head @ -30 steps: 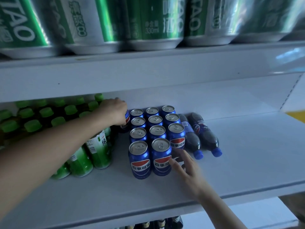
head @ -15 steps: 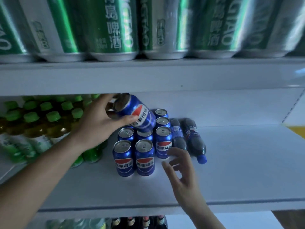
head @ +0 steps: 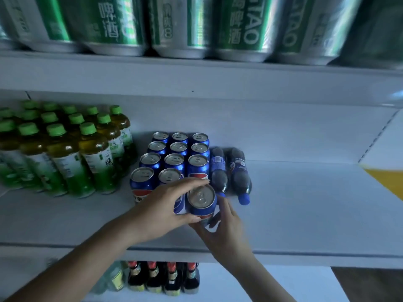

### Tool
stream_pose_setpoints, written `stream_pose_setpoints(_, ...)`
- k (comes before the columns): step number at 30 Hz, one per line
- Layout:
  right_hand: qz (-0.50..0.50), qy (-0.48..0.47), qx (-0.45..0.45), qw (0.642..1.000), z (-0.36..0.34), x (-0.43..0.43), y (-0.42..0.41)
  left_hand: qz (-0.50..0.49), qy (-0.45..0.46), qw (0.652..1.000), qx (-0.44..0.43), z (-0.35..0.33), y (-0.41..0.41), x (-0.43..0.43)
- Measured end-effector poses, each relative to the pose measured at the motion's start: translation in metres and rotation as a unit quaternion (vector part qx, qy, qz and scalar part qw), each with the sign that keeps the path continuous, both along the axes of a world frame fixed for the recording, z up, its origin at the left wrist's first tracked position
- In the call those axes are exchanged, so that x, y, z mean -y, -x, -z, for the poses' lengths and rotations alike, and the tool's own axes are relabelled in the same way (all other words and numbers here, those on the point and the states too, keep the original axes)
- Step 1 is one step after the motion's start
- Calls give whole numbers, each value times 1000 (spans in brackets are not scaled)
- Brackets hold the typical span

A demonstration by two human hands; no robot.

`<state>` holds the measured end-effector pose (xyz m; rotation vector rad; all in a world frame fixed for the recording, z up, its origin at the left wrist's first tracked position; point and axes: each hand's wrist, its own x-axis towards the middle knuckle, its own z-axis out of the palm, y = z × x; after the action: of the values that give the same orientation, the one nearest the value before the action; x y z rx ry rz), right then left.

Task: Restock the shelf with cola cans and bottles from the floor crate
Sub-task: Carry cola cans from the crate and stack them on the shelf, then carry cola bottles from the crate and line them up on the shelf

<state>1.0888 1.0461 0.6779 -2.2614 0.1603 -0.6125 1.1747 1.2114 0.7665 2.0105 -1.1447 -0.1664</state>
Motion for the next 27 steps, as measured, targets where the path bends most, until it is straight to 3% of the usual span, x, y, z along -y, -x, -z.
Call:
stream_pose_setpoints(7, 84, -43, -62, 994, 19, -5, -33, -139, 104, 984, -41, 28, 2, -28)
stream_pose_setpoints(10, 87, -45, -55, 994, 21, -8, -38, -171, 85, 980, -55, 57, 3, -35)
stream_pose_setpoints(15, 104, -40, -36, 993, 28, -17, -35, -150, 19, 987, -53, 91, -8, -38)
stream_pose_setpoints(27, 146, 5, -58, 988, 35, -33, -45, -86, 44, 995, -31, 113, -28, -45)
